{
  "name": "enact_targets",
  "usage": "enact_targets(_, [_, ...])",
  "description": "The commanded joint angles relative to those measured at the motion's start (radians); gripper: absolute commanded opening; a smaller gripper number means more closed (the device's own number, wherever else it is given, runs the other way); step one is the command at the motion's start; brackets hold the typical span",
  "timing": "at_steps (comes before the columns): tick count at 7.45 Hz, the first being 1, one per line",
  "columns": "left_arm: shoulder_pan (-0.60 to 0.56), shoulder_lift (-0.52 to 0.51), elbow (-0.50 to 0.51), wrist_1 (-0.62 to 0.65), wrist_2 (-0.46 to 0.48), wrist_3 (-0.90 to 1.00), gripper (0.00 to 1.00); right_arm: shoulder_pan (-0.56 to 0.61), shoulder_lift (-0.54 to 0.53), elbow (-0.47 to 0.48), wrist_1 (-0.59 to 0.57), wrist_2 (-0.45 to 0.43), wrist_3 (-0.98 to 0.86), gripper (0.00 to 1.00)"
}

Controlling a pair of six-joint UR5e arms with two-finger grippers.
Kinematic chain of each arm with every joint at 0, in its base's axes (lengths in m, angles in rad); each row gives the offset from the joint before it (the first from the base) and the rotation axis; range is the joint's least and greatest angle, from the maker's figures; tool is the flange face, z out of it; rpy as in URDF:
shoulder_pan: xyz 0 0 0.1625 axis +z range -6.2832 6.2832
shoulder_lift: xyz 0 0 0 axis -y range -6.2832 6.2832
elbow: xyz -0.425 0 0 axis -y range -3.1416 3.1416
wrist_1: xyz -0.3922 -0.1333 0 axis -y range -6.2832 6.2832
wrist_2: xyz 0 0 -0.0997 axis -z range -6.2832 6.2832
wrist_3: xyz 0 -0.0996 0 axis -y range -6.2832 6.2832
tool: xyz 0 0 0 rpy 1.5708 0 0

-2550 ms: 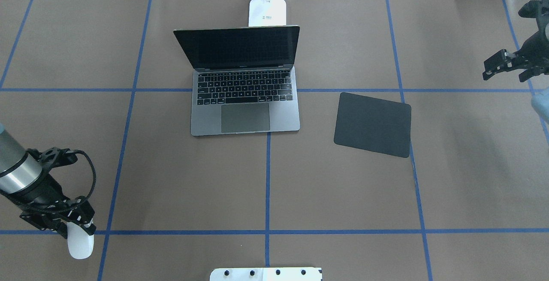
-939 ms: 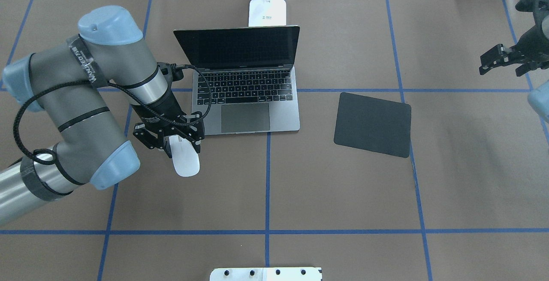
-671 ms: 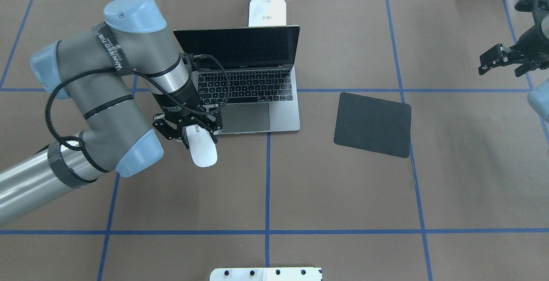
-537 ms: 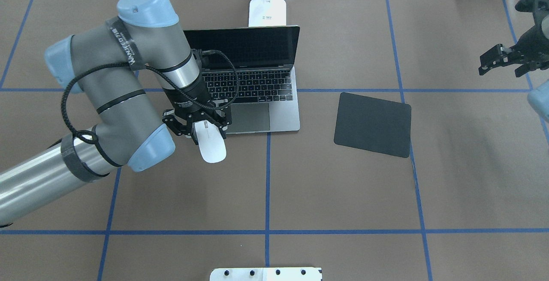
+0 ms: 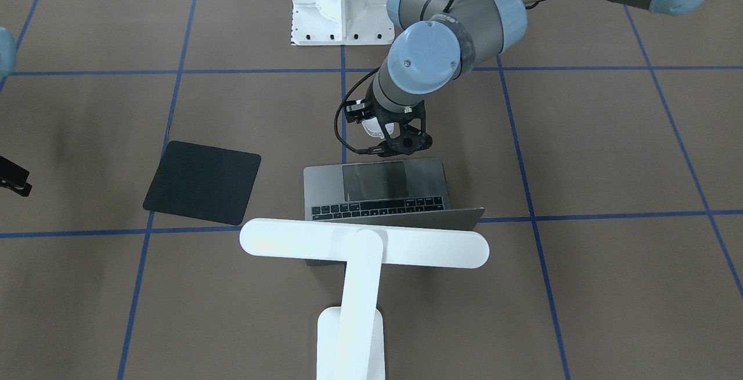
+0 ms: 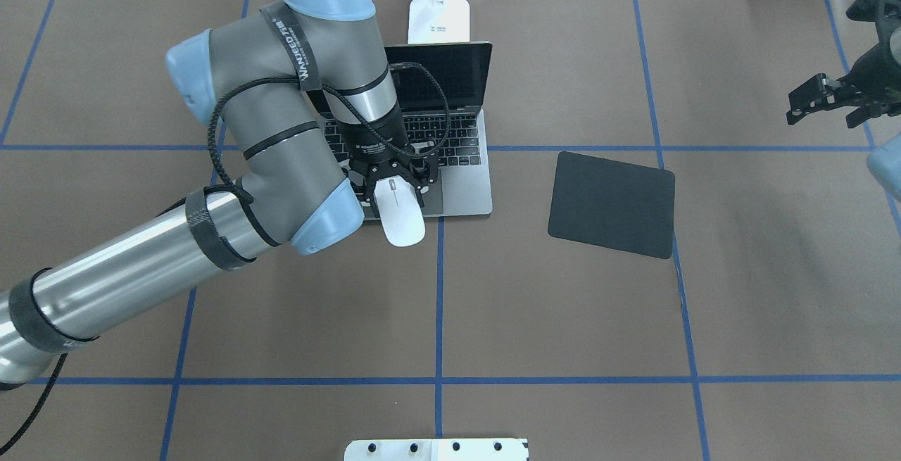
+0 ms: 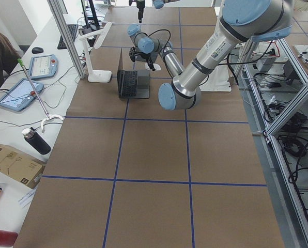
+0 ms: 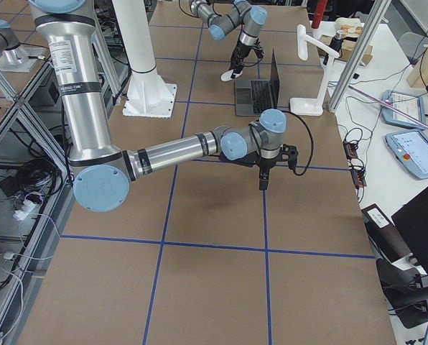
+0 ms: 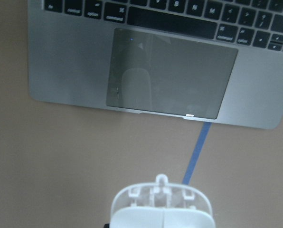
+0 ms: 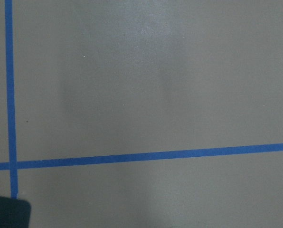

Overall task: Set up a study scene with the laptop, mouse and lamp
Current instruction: 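Move the white mouse with the left gripper over the black mouse pad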

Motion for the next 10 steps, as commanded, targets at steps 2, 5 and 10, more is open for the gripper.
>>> enact_targets(2, [0.048, -0.160, 0.181, -0.054, 0.032, -0.086, 0.46, 0.002, -0.005, 0.002, 0.000, 0.015, 0.000, 1.00])
enact_targets(5, [0.086, -0.268, 0.340, -0.141, 0.090, -0.147, 0.46, 0.006, -0.013, 0.008, 0.000, 0.017, 0.000, 1.00])
enact_targets(10, [0.135, -0.403, 0.560, -0.306, 0.199, -0.253, 0.46, 0.009, -0.022, 0.009, 0.000, 0.027, 0.002, 1.00])
